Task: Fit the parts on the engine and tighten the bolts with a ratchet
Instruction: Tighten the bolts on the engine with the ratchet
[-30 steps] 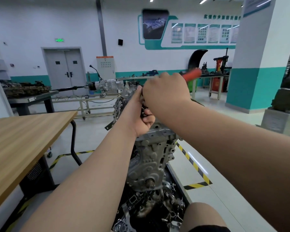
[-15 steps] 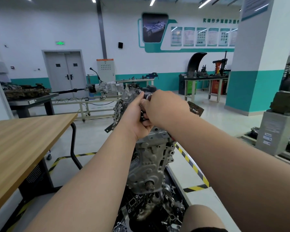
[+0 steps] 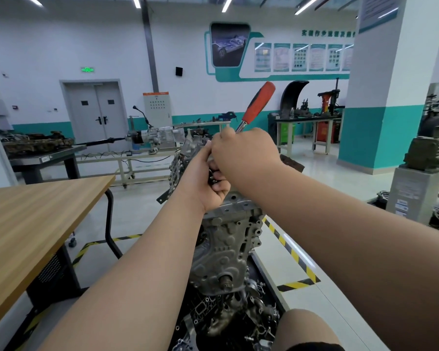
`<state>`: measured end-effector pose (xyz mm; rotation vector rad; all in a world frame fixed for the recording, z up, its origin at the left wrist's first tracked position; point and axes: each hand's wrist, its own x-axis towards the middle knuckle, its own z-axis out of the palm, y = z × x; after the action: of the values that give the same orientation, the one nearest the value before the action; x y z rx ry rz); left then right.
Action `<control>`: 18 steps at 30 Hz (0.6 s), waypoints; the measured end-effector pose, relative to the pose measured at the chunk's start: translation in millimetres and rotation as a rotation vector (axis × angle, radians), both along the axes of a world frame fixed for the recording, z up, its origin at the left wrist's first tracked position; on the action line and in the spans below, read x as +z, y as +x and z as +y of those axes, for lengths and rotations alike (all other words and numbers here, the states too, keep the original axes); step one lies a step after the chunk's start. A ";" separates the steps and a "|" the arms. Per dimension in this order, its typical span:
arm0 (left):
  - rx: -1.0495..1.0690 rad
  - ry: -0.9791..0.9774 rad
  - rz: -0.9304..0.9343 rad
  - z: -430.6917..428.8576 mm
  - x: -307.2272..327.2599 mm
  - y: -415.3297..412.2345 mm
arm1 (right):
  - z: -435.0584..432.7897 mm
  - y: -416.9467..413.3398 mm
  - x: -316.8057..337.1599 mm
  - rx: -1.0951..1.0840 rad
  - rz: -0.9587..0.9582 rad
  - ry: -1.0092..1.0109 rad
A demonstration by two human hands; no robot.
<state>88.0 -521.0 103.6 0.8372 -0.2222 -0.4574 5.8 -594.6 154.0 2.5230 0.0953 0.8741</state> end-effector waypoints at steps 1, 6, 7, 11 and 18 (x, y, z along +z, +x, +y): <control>-0.005 0.000 0.004 0.4 -0.2 -0.4 | -0.5 -1.8 -0.5 -0.008 0.011 -0.003; -0.047 -0.019 0.020 2.1 0.5 -2.5 | -8.4 4.6 -3.2 -0.021 -0.006 0.298; -0.042 -0.017 0.022 1.5 1.4 -2.9 | -9.3 7.2 -4.5 -0.022 0.006 0.396; -0.027 0.018 -0.008 -1.8 4.5 -4.1 | -7.8 17.1 -9.2 0.013 0.052 0.676; -0.044 -0.013 -0.019 -10.1 -3.7 2.8 | -8.7 1.7 -1.4 -0.023 0.152 0.392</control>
<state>90.8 -531.1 99.9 0.8259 -0.2616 -0.4889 7.6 -603.3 152.5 2.9472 -0.0635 0.7484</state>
